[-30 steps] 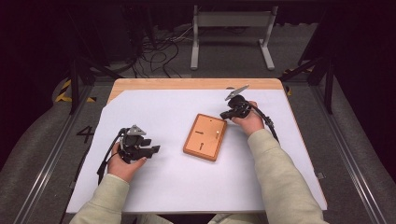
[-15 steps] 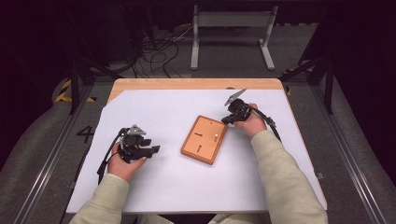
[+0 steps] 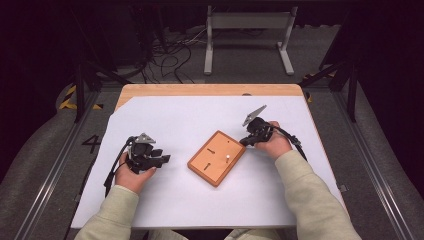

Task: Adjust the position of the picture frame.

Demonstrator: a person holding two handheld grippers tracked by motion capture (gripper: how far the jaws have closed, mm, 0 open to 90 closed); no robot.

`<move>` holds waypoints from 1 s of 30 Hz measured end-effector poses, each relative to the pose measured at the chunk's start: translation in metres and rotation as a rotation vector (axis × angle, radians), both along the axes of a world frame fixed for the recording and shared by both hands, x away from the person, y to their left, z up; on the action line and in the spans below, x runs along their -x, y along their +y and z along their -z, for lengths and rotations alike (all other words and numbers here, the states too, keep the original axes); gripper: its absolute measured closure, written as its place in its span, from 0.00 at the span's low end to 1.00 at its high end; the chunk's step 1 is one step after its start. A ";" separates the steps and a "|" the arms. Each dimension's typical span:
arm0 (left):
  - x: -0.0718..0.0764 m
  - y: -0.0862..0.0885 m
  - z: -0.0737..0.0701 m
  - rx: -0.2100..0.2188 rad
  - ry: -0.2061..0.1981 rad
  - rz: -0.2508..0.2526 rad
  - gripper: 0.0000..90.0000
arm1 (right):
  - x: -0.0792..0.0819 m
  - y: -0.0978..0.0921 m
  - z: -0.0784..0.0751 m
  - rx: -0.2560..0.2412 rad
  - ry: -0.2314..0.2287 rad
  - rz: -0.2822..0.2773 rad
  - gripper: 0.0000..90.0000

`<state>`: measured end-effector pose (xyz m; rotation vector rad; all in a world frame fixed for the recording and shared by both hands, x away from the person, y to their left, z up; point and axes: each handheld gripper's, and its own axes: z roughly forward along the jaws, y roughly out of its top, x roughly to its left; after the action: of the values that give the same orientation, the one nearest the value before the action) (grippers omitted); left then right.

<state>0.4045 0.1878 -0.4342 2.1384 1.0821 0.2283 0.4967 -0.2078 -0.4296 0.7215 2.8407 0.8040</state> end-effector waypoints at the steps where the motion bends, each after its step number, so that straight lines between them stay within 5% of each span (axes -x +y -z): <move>1: 0.001 0.000 0.000 0.010 0.009 -0.001 0.66 | 0.003 0.000 0.000 0.002 0.002 -0.002 1.00; 10: 0.001 0.001 -0.001 0.019 0.030 0.031 0.81 | 0.042 0.003 -0.005 0.035 -0.015 -0.062 1.00; 15: 0.004 -0.002 -0.004 0.021 0.047 0.057 0.92 | 0.053 0.004 -0.007 0.045 -0.058 -0.030 1.00; 20: 0.009 -0.003 -0.010 0.095 0.092 0.118 0.99 | 0.066 -0.002 -0.016 -0.018 -0.104 0.015 1.00; 23: 0.014 -0.014 -0.015 0.037 0.099 0.195 1.00 | 0.074 -0.006 -0.028 -0.031 -0.134 0.015 1.00; 30: 0.017 -0.034 -0.010 -0.053 0.179 0.271 1.00 | 0.084 -0.012 -0.039 -0.055 -0.160 0.014 1.00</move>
<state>0.3874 0.1536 -0.4239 2.3595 0.8779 -0.0624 0.4127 -0.2194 -0.3904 0.6517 2.6779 0.8982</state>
